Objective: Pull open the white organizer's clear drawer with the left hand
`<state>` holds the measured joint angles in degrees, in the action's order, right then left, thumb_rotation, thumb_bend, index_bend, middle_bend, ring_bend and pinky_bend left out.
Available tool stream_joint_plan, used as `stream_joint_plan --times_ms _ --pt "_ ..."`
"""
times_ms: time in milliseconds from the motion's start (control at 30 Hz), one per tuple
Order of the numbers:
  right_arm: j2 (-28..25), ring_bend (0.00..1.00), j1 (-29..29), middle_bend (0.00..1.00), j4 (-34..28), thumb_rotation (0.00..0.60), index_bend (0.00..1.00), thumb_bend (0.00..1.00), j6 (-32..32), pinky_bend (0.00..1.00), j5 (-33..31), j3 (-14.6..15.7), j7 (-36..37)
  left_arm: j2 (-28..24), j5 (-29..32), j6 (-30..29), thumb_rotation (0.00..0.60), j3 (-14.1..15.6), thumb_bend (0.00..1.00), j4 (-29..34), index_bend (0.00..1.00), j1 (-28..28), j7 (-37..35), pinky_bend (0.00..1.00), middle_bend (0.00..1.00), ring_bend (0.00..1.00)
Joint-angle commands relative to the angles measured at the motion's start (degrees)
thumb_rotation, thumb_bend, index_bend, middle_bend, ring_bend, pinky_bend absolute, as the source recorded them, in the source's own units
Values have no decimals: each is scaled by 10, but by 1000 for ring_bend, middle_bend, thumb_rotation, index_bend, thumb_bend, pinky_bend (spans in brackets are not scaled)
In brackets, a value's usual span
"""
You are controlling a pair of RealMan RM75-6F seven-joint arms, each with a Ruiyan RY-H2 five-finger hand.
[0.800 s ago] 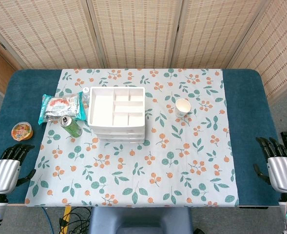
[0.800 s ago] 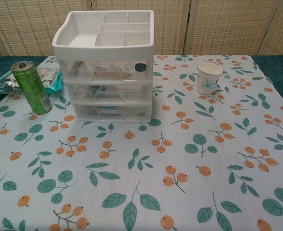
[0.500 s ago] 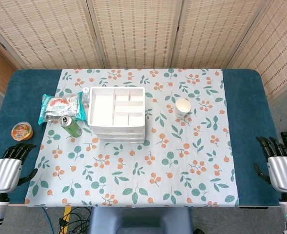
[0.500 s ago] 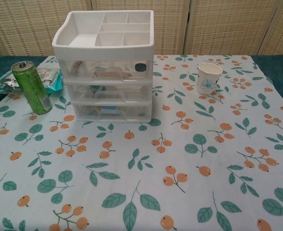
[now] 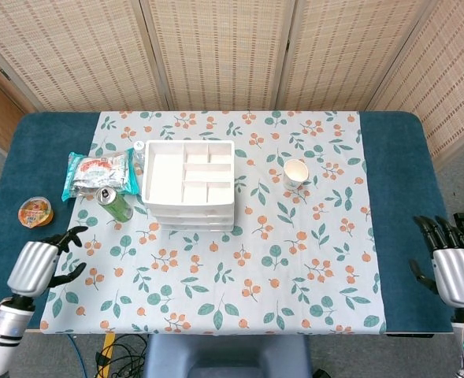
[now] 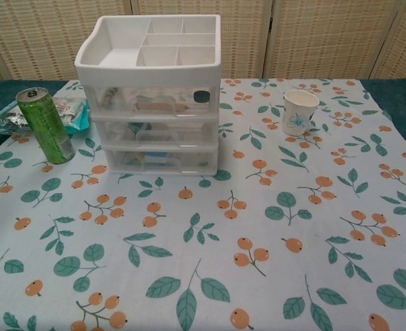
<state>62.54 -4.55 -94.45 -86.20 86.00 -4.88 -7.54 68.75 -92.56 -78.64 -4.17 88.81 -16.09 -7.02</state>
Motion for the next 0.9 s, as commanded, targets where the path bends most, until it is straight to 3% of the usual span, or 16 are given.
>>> stream_joint_plan --times_ms 33,300,533,900 --pt "-3 121 -2 135 -3 600 75 372 2 163 1 -1 -3 14 -15 36 600 1 385 -1 242 -33 -41 973 688 750" --pt "-12 122 -8 135 -12 600 75 373 8 163 -4 -6 -13 39 -31 115 600 10 458 -3 230 -100 -123 1000 824 885" --pt "-15 122 -17 135 -16 600 75 372 22 163 -9 -8 -19 72 -24 168 600 8 463 -8 200 -151 -175 1000 865 920" --pt "-13 122 -25 135 -14 600 75 373 35 163 -17 -9 -16 116 13 221 600 0 472 -24 52 -199 -224 1000 877 932"
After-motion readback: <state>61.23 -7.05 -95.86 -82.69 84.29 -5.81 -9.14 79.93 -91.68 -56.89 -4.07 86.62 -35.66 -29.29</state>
